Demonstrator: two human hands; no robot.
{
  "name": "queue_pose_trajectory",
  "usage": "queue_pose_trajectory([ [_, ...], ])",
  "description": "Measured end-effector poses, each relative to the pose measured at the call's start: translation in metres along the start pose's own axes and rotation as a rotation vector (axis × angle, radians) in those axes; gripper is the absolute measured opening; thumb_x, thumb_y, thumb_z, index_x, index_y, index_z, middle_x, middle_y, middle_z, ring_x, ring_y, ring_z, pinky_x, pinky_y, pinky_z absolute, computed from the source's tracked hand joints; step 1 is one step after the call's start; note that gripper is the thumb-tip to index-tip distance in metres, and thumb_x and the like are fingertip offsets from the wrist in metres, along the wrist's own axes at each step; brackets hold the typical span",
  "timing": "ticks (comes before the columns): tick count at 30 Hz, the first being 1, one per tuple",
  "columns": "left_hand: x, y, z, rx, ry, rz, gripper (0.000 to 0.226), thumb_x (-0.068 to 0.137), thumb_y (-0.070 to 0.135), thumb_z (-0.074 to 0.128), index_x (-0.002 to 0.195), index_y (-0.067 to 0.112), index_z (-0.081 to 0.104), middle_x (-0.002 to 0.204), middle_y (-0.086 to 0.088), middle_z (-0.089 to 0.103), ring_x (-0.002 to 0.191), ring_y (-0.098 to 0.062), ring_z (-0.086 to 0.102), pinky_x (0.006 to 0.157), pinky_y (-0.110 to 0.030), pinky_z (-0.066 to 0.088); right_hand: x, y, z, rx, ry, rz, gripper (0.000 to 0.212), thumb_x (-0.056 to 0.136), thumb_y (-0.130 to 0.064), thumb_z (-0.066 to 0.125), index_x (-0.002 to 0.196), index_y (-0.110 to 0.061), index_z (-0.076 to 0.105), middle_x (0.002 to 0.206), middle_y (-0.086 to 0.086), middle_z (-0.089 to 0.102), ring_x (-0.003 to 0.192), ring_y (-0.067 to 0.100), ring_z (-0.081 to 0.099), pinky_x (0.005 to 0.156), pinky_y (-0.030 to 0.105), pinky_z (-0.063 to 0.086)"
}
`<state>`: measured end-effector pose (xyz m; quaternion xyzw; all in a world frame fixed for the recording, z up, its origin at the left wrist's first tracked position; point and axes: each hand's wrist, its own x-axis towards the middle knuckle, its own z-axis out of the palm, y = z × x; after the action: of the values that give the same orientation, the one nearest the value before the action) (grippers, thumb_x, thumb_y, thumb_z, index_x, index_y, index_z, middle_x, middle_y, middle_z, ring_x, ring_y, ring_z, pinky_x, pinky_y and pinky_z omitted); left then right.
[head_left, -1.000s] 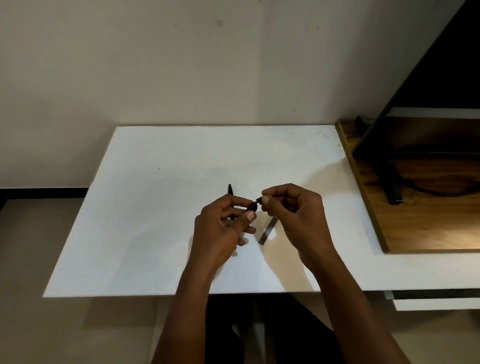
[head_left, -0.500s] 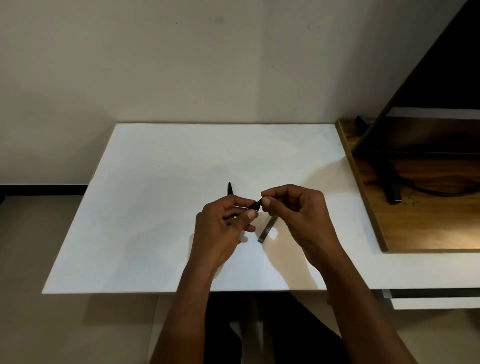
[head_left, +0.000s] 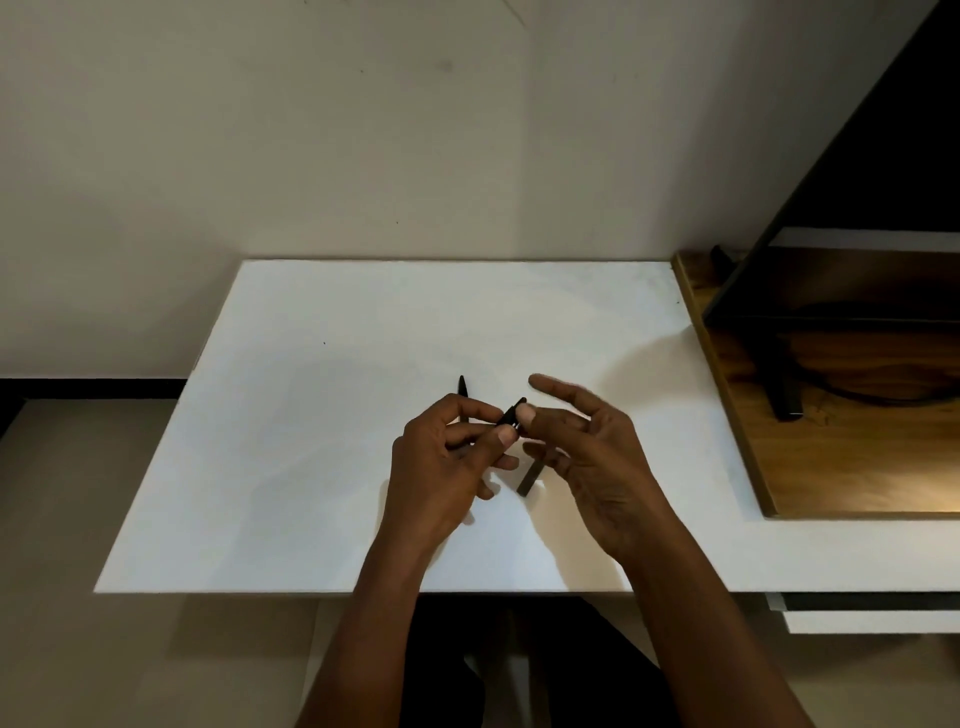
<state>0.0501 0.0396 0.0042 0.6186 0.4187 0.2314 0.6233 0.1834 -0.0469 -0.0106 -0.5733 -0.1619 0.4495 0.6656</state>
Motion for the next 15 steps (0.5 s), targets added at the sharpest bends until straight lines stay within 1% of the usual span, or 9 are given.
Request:
queue_pose_trajectory([
  [3,0.000,-0.002,-0.003,0.016,0.000,0.013,0.016,0.085,0.023,0.077,0.097,0.017,0.070,0.081,-0.002,0.080,0.072,-0.017,0.078,0.049,-0.028,0.055,-0.001,0.005,0.006,-0.058,-0.051,0.014,0.026,0.084,-0.024,0.077,0.106,-0.011,0.077,0.102,0.014,0.078,0.100,0.033,0.074,0.092,0.046,0.056],
  [5,0.001,-0.003,-0.004,0.018,-0.005,0.013,0.014,0.084,0.027,0.078,0.096,0.020,0.073,0.081,0.000,0.079,0.074,-0.015,0.077,0.055,-0.029,0.059,0.000,0.007,0.008,-0.059,-0.015,-0.018,0.021,0.088,-0.024,0.073,0.102,-0.009,0.077,0.102,0.014,0.078,0.102,0.034,0.073,0.091,0.044,0.057],
  [6,0.002,-0.004,-0.004,0.011,-0.007,0.001,0.014,0.084,0.029,0.076,0.095,0.021,0.074,0.082,0.001,0.079,0.076,-0.014,0.077,0.059,-0.028,0.060,0.001,0.006,0.008,-0.039,0.021,-0.038,0.019,0.092,-0.022,0.069,0.103,-0.008,0.075,0.102,0.013,0.078,0.104,0.032,0.072,0.090,0.041,0.057],
  [8,0.003,-0.006,-0.005,-0.004,0.001,-0.039,0.014,0.090,0.032,0.070,0.096,0.021,0.075,0.086,0.001,0.079,0.079,-0.016,0.076,0.069,-0.031,0.061,0.005,0.001,0.007,0.107,0.102,-0.053,0.016,0.100,-0.018,0.058,0.103,-0.008,0.069,0.097,0.013,0.078,0.103,0.031,0.073,0.087,0.034,0.057],
  [9,0.003,-0.007,-0.006,-0.014,0.002,-0.062,0.016,0.094,0.032,0.065,0.097,0.020,0.075,0.087,0.000,0.079,0.080,-0.018,0.076,0.072,-0.035,0.062,0.006,-0.003,0.004,0.221,0.140,-0.046,0.016,0.102,-0.018,0.053,0.102,-0.009,0.066,0.093,0.012,0.078,0.101,0.031,0.074,0.086,0.034,0.058],
  [11,0.003,-0.007,-0.008,-0.067,-0.027,-0.124,0.022,0.098,0.031,0.059,0.097,0.018,0.076,0.087,-0.004,0.079,0.081,-0.024,0.076,0.075,-0.040,0.062,0.009,-0.009,-0.002,0.450,0.177,-0.039,0.019,0.105,-0.019,0.046,0.101,-0.012,0.063,0.082,0.008,0.073,0.090,0.029,0.075,0.083,0.039,0.060],
  [12,0.002,-0.006,-0.009,-0.124,-0.063,-0.169,0.025,0.099,0.031,0.057,0.097,0.017,0.077,0.088,-0.008,0.079,0.082,-0.026,0.076,0.075,-0.039,0.063,0.009,-0.012,-0.005,0.550,0.173,-0.037,0.021,0.106,-0.021,0.045,0.101,-0.014,0.064,0.077,0.004,0.068,0.081,0.024,0.073,0.081,0.040,0.060],
  [14,-0.001,-0.003,-0.010,-0.233,-0.166,-0.264,0.029,0.099,0.031,0.056,0.099,0.012,0.078,0.092,-0.014,0.079,0.086,-0.028,0.077,0.071,-0.031,0.062,0.009,-0.016,-0.010,0.686,0.169,-0.021,0.024,0.105,-0.028,0.044,0.100,-0.018,0.065,0.072,0.000,0.054,0.062,0.016,0.054,0.070,0.035,0.055],
  [15,-0.002,-0.002,-0.010,-0.264,-0.212,-0.301,0.030,0.100,0.030,0.056,0.100,0.010,0.079,0.094,-0.016,0.079,0.088,-0.028,0.077,0.071,-0.027,0.061,0.008,-0.017,-0.012,0.729,0.166,-0.013,0.028,0.104,-0.034,0.044,0.097,-0.018,0.066,0.070,-0.001,0.047,0.057,0.014,0.044,0.063,0.031,0.047],
])
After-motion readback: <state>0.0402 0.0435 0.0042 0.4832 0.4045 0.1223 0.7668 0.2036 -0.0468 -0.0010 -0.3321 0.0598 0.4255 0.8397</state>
